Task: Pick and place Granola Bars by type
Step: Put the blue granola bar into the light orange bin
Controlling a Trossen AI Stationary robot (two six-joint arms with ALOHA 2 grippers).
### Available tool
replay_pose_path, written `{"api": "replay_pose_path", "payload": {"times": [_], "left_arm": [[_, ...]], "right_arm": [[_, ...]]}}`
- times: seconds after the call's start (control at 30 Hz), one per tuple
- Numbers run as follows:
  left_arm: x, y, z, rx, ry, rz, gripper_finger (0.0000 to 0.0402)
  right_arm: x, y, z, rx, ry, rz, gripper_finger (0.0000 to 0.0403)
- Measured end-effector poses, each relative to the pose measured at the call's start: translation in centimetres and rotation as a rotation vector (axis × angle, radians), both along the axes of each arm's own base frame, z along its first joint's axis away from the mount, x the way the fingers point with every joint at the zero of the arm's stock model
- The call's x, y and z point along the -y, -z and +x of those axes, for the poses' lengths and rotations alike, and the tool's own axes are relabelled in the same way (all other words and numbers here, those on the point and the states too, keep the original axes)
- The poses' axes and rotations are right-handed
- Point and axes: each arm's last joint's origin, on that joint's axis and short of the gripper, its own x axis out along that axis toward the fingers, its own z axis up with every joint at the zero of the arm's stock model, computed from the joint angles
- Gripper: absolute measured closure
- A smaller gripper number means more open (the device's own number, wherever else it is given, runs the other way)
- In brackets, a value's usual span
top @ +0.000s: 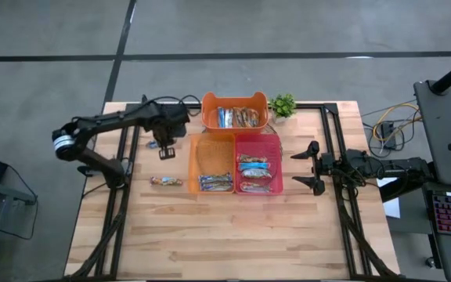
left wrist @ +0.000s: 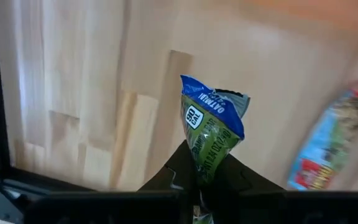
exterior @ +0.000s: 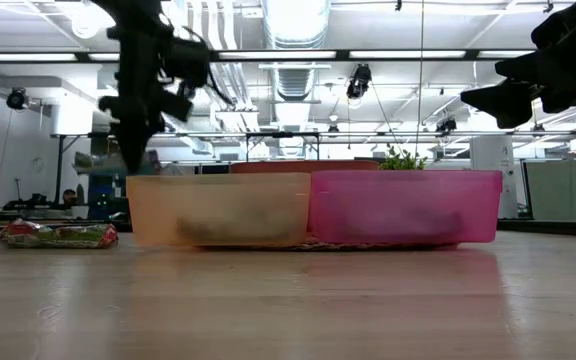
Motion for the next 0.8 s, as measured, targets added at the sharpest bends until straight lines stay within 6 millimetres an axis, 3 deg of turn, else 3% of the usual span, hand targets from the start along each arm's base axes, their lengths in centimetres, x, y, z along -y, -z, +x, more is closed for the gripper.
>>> {"api": "replay_pose_path", "payload": {"times": [0.33, 0.63, 0.8], "left_arm": [[7.7, -1.5, -1.0, -0.021, 0.024, -0.027, 0.0398], [14.1, -2.0, -0.7, 0.016, 0.078, -0.056, 0.0399], [16.6, -2.4, 0.5, 0.01, 0.132, -0.079, 0.0399]], "right_arm": [[0.0, 0.0, 0.0, 0.0, 0.0, -0.001, 0.0044], [0.0, 0.0, 0.0, 0.001, 0.001, 0.0, 0.0044], [0.0, 0.0, 0.0, 0.001, 0.0, -0.001, 0.0044]]}}
